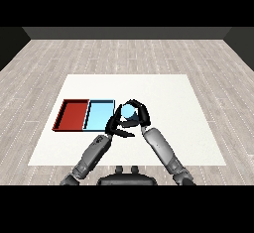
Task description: Pick the blue can and put it in the blue box
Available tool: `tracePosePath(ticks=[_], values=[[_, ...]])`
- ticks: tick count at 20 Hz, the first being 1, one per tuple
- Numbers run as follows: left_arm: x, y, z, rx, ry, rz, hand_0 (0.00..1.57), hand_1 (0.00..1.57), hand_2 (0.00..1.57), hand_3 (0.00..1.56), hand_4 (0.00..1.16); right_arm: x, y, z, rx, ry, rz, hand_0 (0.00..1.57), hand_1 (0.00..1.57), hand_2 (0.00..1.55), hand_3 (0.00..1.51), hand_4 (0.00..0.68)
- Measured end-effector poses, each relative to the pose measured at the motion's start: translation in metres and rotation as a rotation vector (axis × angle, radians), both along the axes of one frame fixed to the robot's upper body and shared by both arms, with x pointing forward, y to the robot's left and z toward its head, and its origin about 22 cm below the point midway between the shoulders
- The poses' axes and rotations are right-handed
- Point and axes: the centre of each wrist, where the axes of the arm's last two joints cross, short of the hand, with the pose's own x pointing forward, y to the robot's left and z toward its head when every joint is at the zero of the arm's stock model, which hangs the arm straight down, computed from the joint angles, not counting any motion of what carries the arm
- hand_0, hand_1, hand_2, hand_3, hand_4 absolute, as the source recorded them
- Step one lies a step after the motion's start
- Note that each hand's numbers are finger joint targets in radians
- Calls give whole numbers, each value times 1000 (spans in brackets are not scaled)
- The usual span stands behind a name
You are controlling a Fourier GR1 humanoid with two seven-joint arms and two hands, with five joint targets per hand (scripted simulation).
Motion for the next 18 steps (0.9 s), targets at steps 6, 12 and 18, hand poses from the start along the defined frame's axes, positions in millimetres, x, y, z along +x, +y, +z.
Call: tracePosePath(ticks=[6, 12, 18], values=[[5, -10, -7, -15, -10, -12, 0, 0, 0, 0, 0, -5, 6, -7, 59, 23, 8, 1442, 1442, 1450, 1391, 601], [7, -24, -1, 8, 5, -13, 0, 0, 0, 0, 476, -9, 11, -11, 106, 40, 20, 1484, 1484, 1467, 1394, 592], [10, -30, 1, 33, 39, 50, 858, 858, 942, 769, 571, -8, 20, -8, 162, 40, 39, 1450, 1450, 1452, 1391, 614]])
